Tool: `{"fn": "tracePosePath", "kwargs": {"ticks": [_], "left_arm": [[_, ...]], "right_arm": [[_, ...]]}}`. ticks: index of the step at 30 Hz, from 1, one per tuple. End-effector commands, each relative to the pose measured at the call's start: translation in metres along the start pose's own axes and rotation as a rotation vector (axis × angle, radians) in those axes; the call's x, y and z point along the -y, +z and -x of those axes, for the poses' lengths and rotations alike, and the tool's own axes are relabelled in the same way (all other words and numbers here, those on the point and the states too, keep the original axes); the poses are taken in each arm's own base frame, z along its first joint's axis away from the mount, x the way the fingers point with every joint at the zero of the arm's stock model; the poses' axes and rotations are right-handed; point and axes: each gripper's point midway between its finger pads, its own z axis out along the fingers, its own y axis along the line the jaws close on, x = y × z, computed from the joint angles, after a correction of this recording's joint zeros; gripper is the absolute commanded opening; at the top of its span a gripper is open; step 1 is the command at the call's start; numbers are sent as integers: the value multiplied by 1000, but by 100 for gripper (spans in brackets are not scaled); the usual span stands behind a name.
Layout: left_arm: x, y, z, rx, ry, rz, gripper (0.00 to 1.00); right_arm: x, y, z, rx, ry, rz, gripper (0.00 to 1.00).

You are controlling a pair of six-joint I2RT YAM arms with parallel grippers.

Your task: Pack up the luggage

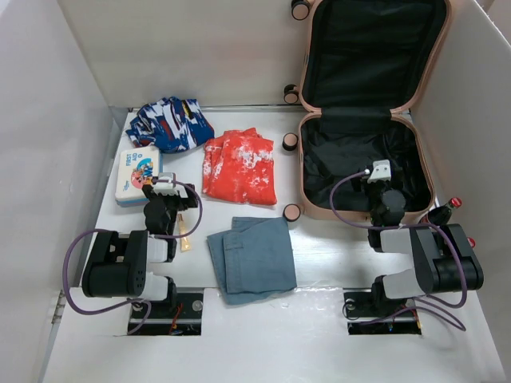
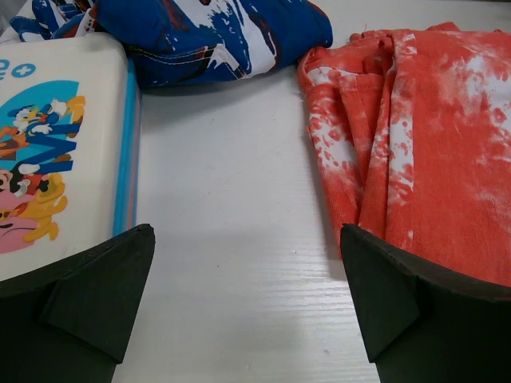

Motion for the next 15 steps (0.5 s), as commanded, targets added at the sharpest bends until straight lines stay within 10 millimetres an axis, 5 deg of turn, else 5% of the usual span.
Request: {"fn": "tracePosePath", "kwargs": {"ticks": [1, 6, 7, 9, 10, 11, 12, 13, 14, 15], "left_arm": [[1, 6, 68, 248, -5, -4, 100], [16, 6, 78, 275, 49, -89, 100], [19, 5, 67, 220, 48, -109, 100], [29, 13, 107, 246, 79, -187, 100], [32, 18, 82, 85, 178, -233, 100], [41, 21, 91, 62, 289, -312, 100], [49, 31, 132, 114, 390, -368, 100], [44, 36, 142, 91, 427, -349, 100], [36, 38, 143, 34, 389, -302, 100], [18, 42, 171, 62, 376, -181, 100]], "right_arm": [[7, 8, 26, 85, 19, -18, 100], [3, 12, 27, 81, 17, 7, 100], [8, 24, 44, 97, 18, 1, 100], [5, 33, 38, -59, -10, 44, 100], [15, 55, 76, -36, -6, 26, 100], [6, 55, 65, -155, -25, 75, 100], [4, 62, 73, -190, -32, 89, 100], [-1, 67, 83, -219, -42, 102, 100], [8, 83, 127, -176, -35, 85, 100], [0, 82, 114, -283, -66, 99, 100]]}}
